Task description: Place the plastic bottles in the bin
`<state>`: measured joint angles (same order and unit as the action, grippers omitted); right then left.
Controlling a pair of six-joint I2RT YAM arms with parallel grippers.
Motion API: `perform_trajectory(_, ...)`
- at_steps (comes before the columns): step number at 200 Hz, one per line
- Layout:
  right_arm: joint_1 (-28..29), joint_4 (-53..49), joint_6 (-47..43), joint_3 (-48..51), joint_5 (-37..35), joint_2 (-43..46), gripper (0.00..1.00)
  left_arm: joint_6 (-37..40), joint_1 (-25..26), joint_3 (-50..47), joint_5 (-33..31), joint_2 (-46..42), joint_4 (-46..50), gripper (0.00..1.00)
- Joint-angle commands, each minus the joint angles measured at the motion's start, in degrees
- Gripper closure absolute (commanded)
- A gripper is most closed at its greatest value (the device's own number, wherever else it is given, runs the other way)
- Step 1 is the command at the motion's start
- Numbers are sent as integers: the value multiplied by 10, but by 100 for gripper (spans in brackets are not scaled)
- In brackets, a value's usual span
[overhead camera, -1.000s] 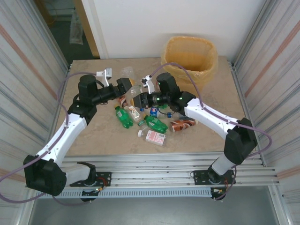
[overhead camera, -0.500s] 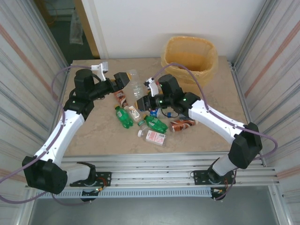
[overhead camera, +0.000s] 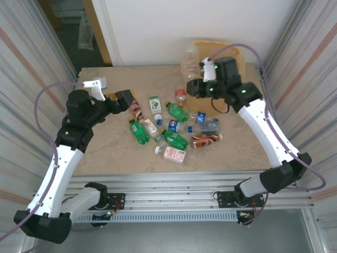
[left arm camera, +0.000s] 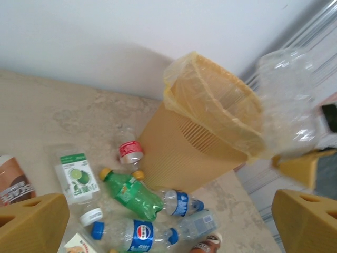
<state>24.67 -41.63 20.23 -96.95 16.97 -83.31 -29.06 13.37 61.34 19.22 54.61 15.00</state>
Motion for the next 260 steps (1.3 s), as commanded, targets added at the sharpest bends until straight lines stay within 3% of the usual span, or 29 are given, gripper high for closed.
perform_trajectory(1,-47,-86,-41,-67,-7,-20,97,23,-4,-22,-22,-10,34,1)
perform_trajectory(52,-149,-168,-89,-215,27,-123,97,20,-4,-44,-24,-22,48,1)
perform_trajectory(118,-165,-259,-181,-398,-31,-291,97,11,-5,-54,-25,-23,48,1)
perform_trajectory(260,-164,-259,-267,-424,-139,-392,90,4,-6,-64,-29,-14,43,1)
